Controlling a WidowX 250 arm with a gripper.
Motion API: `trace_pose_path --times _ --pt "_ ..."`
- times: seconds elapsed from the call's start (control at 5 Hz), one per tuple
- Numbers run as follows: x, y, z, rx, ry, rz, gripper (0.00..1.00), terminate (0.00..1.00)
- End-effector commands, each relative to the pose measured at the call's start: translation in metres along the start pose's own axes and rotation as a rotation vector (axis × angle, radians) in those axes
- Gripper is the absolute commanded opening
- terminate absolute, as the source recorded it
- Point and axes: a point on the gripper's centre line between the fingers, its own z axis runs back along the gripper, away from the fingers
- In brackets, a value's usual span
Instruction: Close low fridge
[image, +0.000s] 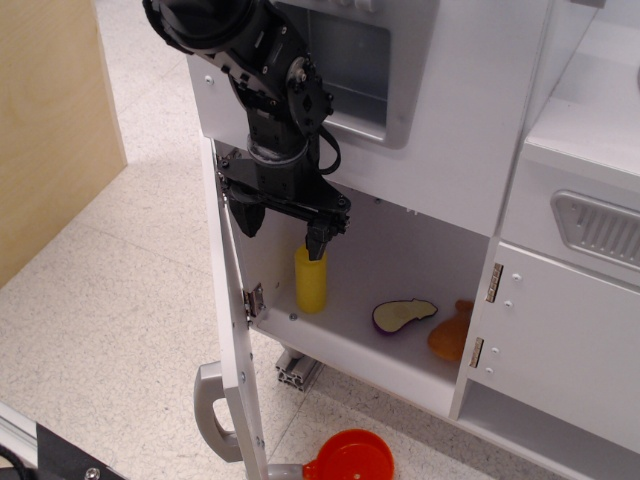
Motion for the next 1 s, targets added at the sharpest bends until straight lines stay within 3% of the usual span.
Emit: trace_pose_path --times 0.0,0.4,0.6,0.8 --pt "0.000 0.000 0.000 0.000 0.000 0.000 1.00 0.00" --pt "-0.009 -0.023 0.047 -0.058 -0.002 -0.022 1.00 0.00" --pt "-0.016 -0.018 0.065 -0.060 0.007 -0.022 1.00 0.00" --pt "-0.023 0.006 0.080 -0.013 0.012 0.070 1.00 0.00"
